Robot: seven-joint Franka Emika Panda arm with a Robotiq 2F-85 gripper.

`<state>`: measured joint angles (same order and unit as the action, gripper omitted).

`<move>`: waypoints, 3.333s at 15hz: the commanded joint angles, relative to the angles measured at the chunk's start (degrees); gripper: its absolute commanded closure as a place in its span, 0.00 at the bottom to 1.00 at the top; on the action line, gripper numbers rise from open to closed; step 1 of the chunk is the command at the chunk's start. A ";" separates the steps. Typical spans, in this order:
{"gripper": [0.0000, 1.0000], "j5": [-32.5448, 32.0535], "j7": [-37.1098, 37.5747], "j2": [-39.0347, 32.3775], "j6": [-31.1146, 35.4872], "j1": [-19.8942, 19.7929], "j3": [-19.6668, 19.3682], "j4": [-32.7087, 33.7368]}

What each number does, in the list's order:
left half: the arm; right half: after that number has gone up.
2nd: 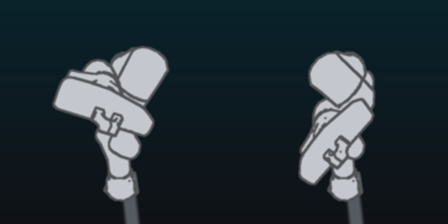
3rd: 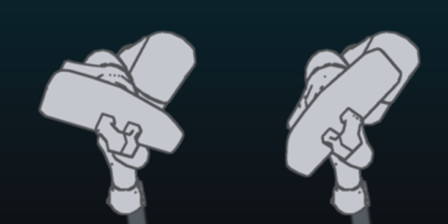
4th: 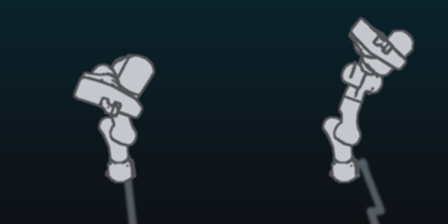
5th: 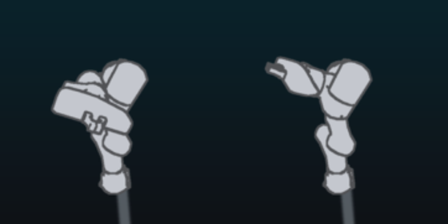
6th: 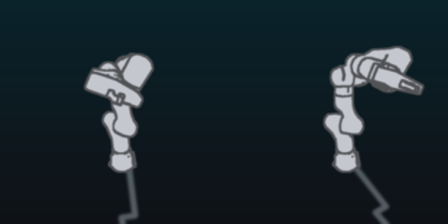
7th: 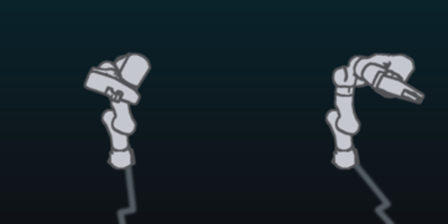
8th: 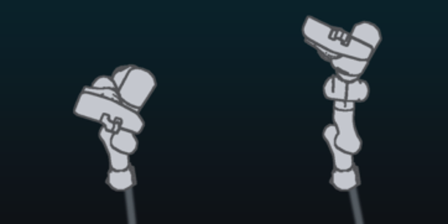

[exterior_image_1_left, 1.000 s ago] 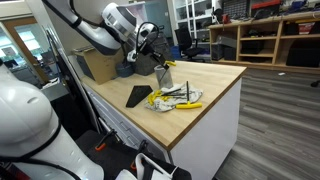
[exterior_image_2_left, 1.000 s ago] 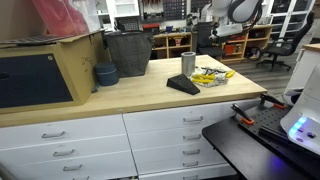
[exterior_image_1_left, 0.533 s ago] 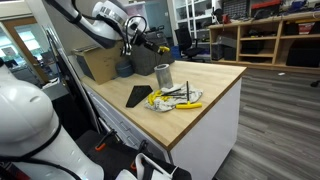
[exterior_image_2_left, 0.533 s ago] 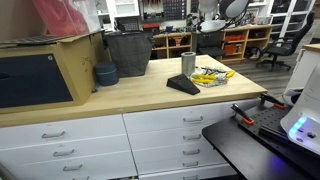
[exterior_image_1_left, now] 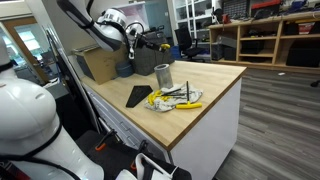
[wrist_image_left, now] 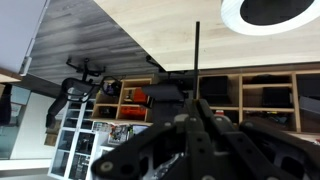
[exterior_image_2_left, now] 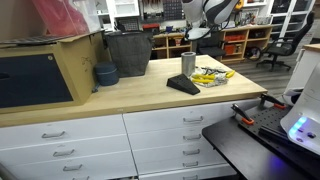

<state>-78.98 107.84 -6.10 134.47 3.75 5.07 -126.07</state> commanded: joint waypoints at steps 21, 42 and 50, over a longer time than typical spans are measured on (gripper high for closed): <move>0.98 -4.12 7.88 -19.34 -7.49 5.43 0.58 15.83; 0.19 -0.01 -3.96 -10.97 13.75 -1.43 1.63 3.32; 0.18 34.33 -43.97 -7.86 32.49 -20.53 13.61 -5.18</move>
<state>-55.90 75.11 -16.21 164.15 -8.43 10.09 -125.33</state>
